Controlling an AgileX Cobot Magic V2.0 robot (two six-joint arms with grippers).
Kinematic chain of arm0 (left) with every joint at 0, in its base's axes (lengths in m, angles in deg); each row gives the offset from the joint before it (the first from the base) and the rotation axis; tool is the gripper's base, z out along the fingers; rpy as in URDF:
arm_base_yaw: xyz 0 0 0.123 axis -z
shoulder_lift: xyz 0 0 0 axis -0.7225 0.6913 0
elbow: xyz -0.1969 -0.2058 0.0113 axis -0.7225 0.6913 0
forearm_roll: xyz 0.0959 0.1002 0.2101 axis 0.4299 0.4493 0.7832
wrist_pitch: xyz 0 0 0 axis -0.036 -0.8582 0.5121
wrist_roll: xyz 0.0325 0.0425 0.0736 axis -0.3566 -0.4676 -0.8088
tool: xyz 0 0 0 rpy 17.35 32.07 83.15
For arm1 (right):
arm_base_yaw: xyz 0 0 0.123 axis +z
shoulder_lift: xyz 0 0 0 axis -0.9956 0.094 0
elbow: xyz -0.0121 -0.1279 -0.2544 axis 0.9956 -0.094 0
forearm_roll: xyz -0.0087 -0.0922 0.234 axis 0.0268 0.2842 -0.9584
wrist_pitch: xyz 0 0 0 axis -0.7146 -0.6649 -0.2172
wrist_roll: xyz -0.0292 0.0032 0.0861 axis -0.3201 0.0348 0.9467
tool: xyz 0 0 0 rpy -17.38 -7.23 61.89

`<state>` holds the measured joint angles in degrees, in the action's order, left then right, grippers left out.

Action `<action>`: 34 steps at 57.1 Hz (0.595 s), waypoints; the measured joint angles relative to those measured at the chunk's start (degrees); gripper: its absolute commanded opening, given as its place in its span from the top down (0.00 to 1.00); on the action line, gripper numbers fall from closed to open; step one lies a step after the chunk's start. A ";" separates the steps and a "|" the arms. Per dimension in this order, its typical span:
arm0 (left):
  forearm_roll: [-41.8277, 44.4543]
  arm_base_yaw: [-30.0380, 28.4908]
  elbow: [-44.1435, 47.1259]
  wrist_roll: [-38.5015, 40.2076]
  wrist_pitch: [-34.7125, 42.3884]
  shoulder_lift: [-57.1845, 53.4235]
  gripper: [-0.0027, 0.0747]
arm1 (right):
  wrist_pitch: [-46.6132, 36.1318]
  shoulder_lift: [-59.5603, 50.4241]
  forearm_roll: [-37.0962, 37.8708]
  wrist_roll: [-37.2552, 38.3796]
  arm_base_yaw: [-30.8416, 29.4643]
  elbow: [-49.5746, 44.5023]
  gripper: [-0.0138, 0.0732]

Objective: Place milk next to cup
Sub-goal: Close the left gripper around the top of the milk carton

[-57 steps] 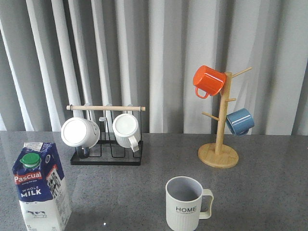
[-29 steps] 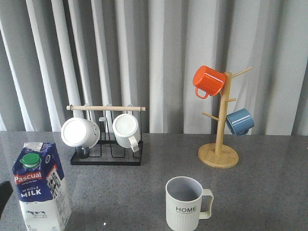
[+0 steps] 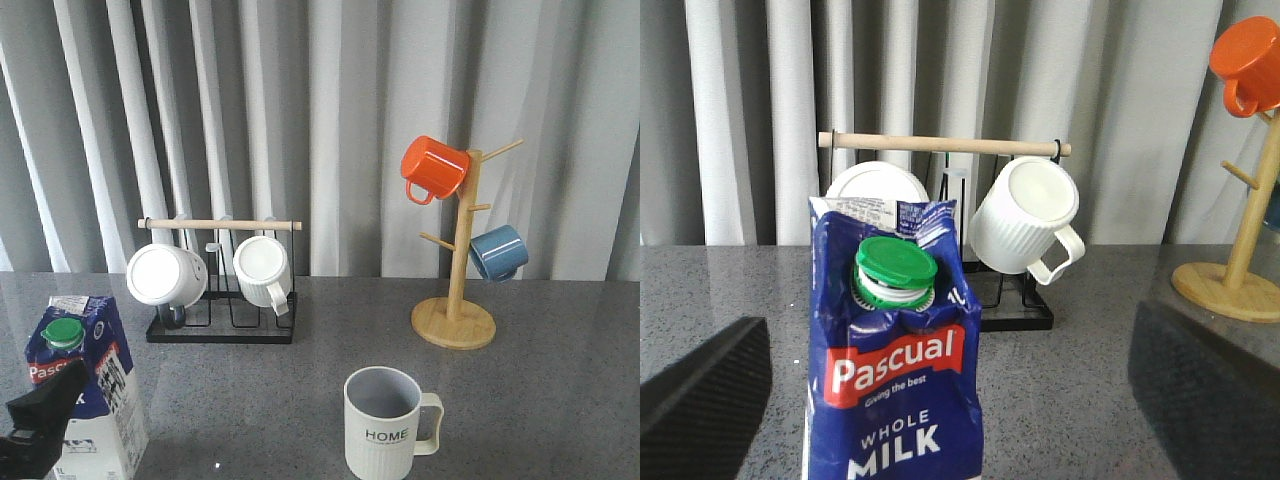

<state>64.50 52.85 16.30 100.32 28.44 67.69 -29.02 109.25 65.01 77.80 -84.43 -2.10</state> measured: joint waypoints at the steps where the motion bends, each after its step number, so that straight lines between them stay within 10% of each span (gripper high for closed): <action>1: 0.00 0.00 0.00 0.00 0.44 0.54 0.04 | 0.00 0.00 0.00 0.00 0.00 0.00 0.85; 34: -2.04 0.00 -9.68 -2.28 1.85 14.15 0.04 | 0.06 0.00 0.00 0.00 0.00 0.00 0.85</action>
<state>62.46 52.85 6.62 98.04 30.30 81.84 -28.96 109.25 65.01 77.80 -84.43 -2.10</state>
